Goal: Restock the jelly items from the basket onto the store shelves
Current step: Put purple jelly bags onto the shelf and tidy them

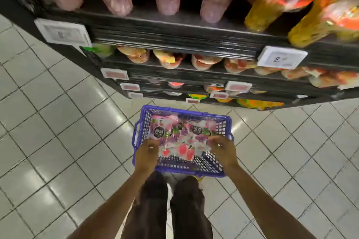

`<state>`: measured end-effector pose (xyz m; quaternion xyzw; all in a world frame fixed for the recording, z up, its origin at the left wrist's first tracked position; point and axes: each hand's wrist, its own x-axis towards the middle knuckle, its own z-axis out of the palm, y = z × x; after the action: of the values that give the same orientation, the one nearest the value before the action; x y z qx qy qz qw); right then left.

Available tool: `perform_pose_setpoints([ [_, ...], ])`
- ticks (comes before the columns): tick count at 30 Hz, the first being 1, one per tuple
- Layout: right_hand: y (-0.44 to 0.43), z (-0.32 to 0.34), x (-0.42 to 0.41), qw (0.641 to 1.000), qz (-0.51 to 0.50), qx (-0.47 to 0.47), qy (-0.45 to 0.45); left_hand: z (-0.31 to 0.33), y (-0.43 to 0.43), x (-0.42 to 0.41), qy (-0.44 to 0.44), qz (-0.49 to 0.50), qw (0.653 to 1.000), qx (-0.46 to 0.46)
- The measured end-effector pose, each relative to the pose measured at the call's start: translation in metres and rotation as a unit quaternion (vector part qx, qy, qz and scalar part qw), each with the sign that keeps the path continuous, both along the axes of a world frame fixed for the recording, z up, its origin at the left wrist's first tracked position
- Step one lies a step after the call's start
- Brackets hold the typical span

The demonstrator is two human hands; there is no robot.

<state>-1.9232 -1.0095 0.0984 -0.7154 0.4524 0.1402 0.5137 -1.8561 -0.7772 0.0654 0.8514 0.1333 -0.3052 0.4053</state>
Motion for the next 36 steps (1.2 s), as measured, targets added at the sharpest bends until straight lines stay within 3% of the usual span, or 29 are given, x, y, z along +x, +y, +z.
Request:
perform_pose_setpoints([
  [5,0.012,-0.124,0.000,0.999,0.027,0.017,0.038,-0.118,0.008,-0.007,0.064,-0.051,0.996,0.034],
  [12,0.045,-0.280,0.028,0.988,0.090,0.020,0.125,-0.259,0.032,0.014,0.035,-0.161,0.983,0.081],
  [17,0.073,-0.357,0.052,0.983,0.018,0.046,0.175,-0.320,0.027,0.013,0.078,-0.073,0.992,0.061],
  [21,0.090,-0.377,0.057,0.982,0.060,-0.024,0.177,-0.341,0.018,0.004,0.058,0.002,0.994,0.094],
  [24,0.089,-0.376,0.052,0.969,0.144,-0.077,0.183,-0.342,0.008,0.002,0.046,-0.022,0.989,0.136],
  [27,0.080,-0.372,0.050,0.976,0.134,-0.020,0.168,-0.341,0.004,0.003,0.063,-0.046,0.984,0.159],
  [31,0.075,-0.359,0.041,0.990,0.068,0.007,0.122,-0.338,0.005,0.008,0.124,0.022,0.987,0.104],
  [36,0.085,-0.338,0.036,0.992,0.036,0.046,0.111,-0.340,0.000,0.000,0.118,0.071,0.988,0.072],
])
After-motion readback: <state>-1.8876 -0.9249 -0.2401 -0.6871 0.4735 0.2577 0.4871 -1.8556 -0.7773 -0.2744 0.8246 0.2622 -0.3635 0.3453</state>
